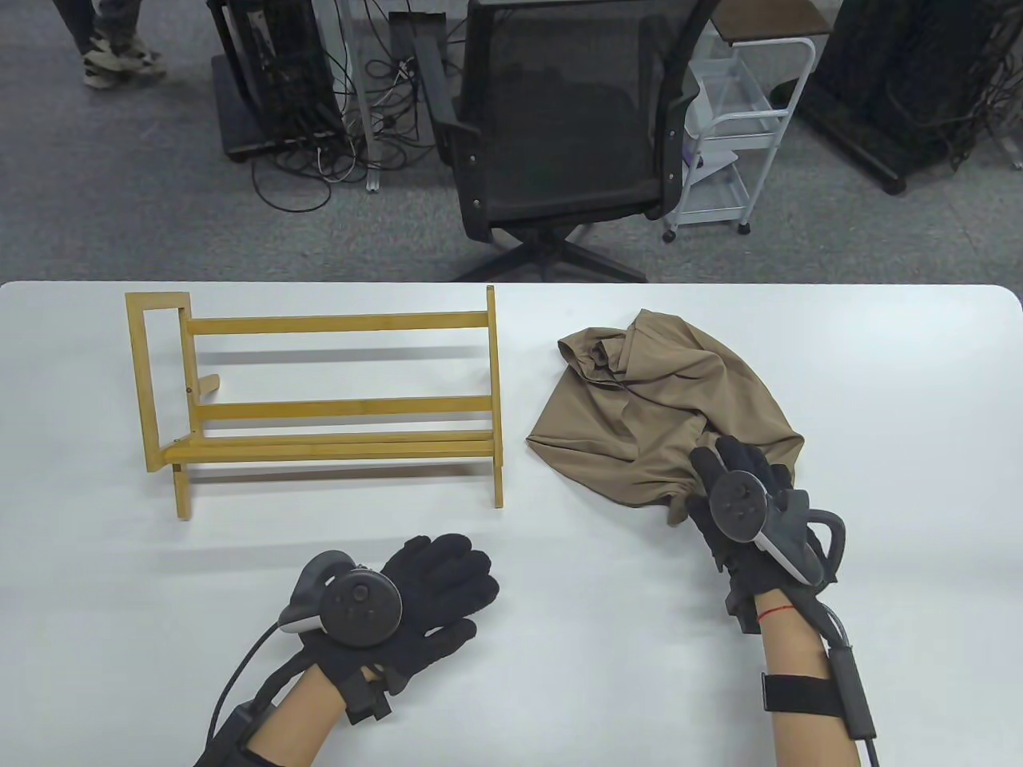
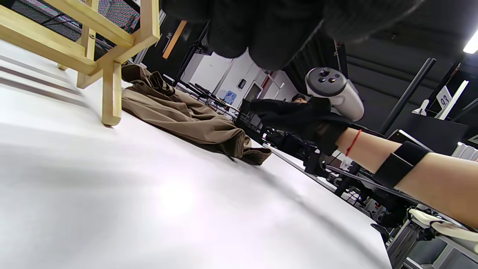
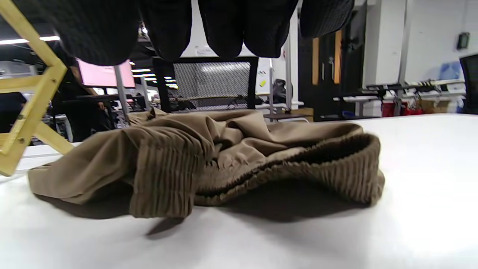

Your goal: Hang shorts on book rack

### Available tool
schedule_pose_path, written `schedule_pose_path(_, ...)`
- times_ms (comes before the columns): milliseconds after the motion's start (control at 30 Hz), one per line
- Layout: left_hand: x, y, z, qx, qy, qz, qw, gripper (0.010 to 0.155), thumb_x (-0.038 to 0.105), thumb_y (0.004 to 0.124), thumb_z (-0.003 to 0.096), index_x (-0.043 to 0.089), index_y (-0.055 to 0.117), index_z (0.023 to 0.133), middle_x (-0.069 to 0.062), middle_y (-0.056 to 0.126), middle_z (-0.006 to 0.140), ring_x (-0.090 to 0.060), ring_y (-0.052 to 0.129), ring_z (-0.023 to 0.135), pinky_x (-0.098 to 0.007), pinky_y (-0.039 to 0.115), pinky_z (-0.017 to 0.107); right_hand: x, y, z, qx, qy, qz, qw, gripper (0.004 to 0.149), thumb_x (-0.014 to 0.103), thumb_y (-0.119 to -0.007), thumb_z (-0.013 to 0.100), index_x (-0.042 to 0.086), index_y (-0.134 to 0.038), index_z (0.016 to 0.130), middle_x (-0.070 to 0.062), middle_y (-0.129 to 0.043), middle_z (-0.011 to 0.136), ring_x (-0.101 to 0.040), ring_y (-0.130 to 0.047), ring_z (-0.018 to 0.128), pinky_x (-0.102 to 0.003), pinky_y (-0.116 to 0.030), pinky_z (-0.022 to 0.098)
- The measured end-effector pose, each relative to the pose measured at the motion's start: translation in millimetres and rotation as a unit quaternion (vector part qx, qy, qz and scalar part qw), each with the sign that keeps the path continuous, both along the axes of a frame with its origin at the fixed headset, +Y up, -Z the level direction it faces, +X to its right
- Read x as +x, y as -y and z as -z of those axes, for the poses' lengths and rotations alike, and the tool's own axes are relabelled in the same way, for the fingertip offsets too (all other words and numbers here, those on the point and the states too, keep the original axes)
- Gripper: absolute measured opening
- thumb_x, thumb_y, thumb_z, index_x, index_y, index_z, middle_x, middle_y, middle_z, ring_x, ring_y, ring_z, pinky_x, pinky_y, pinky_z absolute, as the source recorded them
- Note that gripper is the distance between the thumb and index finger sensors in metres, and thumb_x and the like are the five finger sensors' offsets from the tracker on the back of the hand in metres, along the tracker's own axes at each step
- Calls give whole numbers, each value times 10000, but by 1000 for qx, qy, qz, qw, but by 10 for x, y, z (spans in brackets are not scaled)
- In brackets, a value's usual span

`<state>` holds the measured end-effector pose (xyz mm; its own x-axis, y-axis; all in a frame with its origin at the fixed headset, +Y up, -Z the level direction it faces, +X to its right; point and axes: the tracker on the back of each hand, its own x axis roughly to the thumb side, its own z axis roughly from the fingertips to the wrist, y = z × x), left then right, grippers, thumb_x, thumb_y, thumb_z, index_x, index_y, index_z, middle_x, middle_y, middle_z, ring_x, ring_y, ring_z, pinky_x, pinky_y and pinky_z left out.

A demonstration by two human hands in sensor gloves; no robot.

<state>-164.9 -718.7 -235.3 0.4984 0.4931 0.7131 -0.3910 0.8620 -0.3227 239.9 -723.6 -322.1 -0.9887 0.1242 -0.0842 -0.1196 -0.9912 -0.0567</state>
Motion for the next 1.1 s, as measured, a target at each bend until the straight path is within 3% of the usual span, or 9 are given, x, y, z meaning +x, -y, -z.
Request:
schedule_pose_path(267,-5,-1,21,-2,-2,0,1000,589,485,674,497,204,734,1011,-75,645,1125,-399,472,1084,-683,348,689,86,289,268,-74,44,18,996,714,674,-687,398,489,-452,1046,65,-356,1229,-242,-420,1167,-513,-406,859)
schedule_pose_path(467,-23,15,68,-10,-4,-2,1000,589,487,673,497,206,734,1011,-71,642,1127,-398,467,1085,-682,345,690,74,489,394,-127,72,53,988,755,750,-644,369,541,-409,1056,-10,-296,1247,-413,-370,1156,-597,-378,844)
schedule_pose_path(633,-49,28,128,-15,-10,-4,1000,589,486,674,497,205,734,1011,-73,643,1126,-398,465,1086,-681,343,690,-37,602,481,-143,73,-4,987,723,756,-662,363,588,-430,1026,-27,-374,1234,-430,-503,1125,-619,-455,820)
schedule_pose_path(700,-58,30,149,-16,-12,-5,1000,589,486,674,498,206,733,1012,-74,643,1126,-398,463,1086,-681,341,691,-53,599,511,-139,80,15,987,695,726,-703,371,581,-481,1013,-33,-436,1219,-430,-543,1108,-617,-489,808)
schedule_pose_path(933,-86,36,184,-19,-16,-8,1000,590,486,673,498,203,734,1012,-75,643,1126,-399,462,1086,-681,339,691,-120,554,563,-128,73,17,989,659,628,-806,399,562,-531,994,-29,-544,1169,-330,-659,1038,-494,-640,762)
schedule_pose_path(1100,-87,22,181,-20,-17,-6,1000,589,486,673,499,203,735,1012,-73,643,1126,-401,462,1085,-682,342,690,-171,531,560,-90,59,50,993,622,520,-899,403,502,-605,951,5,-692,1057,-216,-853,848,-375,-784,641)
